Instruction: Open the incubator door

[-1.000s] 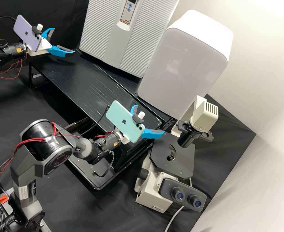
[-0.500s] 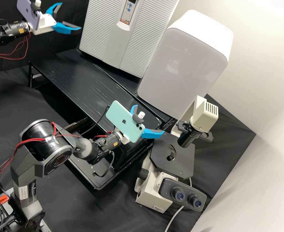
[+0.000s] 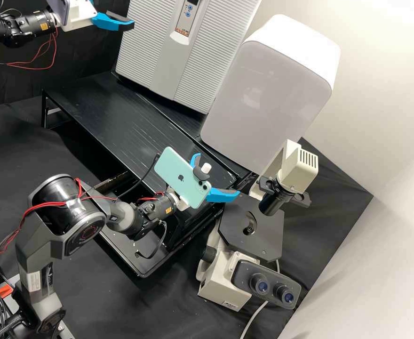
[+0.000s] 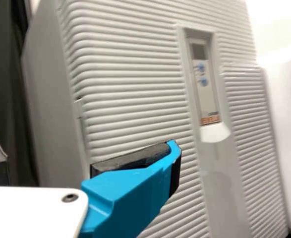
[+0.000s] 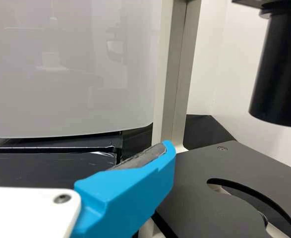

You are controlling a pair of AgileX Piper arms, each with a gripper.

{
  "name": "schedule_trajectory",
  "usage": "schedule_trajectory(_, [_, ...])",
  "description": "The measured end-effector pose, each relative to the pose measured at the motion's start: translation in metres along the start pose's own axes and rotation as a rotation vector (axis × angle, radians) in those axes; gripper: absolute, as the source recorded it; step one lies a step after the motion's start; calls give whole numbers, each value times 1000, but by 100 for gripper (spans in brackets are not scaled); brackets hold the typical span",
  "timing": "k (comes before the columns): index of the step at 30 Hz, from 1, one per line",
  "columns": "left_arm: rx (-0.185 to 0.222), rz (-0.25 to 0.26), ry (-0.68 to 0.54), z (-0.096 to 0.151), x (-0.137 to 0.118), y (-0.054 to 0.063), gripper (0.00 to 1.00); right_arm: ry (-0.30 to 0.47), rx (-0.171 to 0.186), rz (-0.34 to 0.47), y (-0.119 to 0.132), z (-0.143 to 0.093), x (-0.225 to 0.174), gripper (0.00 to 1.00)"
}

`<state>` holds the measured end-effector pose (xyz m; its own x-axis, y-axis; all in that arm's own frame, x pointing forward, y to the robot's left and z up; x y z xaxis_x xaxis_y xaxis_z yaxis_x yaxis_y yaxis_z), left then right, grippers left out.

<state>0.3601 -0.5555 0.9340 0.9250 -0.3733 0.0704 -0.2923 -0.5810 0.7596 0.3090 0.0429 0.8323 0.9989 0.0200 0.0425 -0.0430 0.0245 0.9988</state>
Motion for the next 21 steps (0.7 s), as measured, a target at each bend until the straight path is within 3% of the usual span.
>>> schedule_trajectory(9, [-67, -8, -61, 19, 17, -6, 100, 0, 0, 0, 0, 0, 0, 100])
schedule_trajectory(21, [-108, -34, -80, 28, 22, -11, 100, 0, 0, 0, 0, 0, 0, 100])
